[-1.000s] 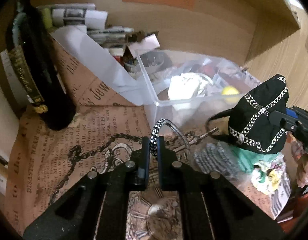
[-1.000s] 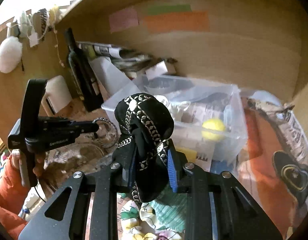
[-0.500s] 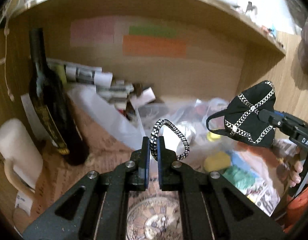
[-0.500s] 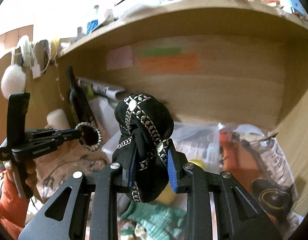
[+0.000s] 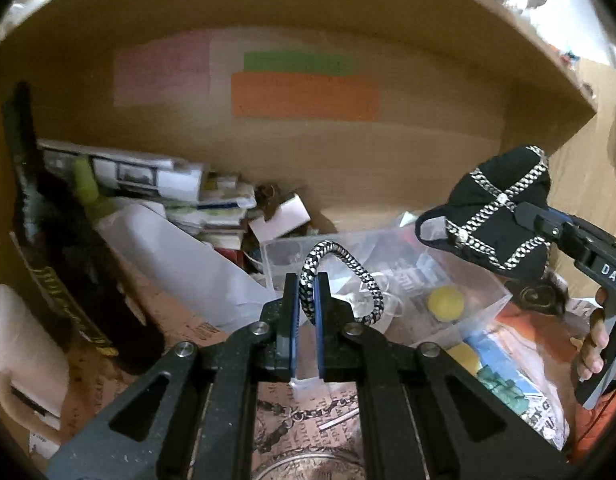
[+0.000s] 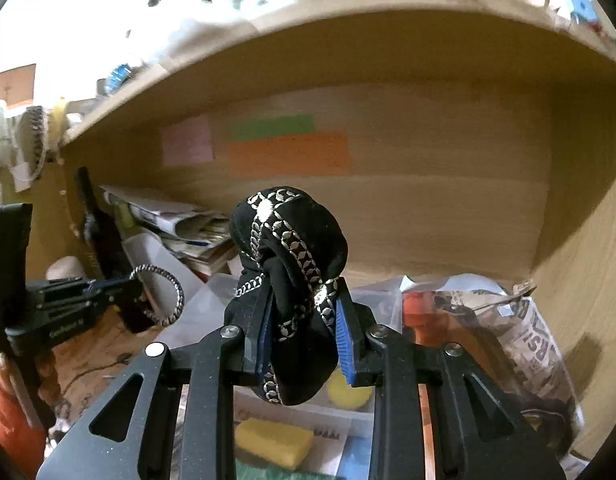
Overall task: Organize soft objects
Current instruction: 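Grasp the black chain-trimmed cap with the right tool while the left tool grasps the bracelet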
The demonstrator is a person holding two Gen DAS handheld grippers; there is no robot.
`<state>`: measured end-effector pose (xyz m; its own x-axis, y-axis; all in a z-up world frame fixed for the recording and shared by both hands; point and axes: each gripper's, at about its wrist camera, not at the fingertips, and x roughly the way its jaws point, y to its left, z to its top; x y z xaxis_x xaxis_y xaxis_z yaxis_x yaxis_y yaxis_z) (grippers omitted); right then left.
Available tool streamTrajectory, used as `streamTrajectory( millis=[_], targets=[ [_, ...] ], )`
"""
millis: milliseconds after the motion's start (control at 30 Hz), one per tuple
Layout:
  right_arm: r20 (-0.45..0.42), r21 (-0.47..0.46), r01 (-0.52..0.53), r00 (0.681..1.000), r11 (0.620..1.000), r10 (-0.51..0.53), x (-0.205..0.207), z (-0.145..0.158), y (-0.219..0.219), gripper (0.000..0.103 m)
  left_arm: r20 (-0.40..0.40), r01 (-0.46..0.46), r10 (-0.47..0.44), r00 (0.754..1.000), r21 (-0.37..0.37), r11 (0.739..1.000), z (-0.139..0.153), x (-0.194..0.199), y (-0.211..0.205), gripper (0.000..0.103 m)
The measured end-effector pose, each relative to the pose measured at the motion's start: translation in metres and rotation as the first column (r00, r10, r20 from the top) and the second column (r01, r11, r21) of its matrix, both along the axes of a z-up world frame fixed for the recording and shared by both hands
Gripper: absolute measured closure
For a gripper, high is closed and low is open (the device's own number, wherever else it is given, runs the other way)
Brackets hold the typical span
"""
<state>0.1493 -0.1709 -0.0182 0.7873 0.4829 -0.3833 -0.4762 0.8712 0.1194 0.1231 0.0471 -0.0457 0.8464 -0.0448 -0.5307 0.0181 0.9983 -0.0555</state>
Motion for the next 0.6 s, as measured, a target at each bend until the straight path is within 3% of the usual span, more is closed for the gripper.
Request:
streamTrajectory(
  millis=[600],
  targets=[
    [-0.222, -0.161, -0.050, 0.975, 0.986, 0.014, 0.050, -0.064, 0.036, 0.077, -0.201, 0.066, -0.057, 0.978, 0.039, 0.997, -0.058, 0.044, -0.025, 0.097]
  ],
)
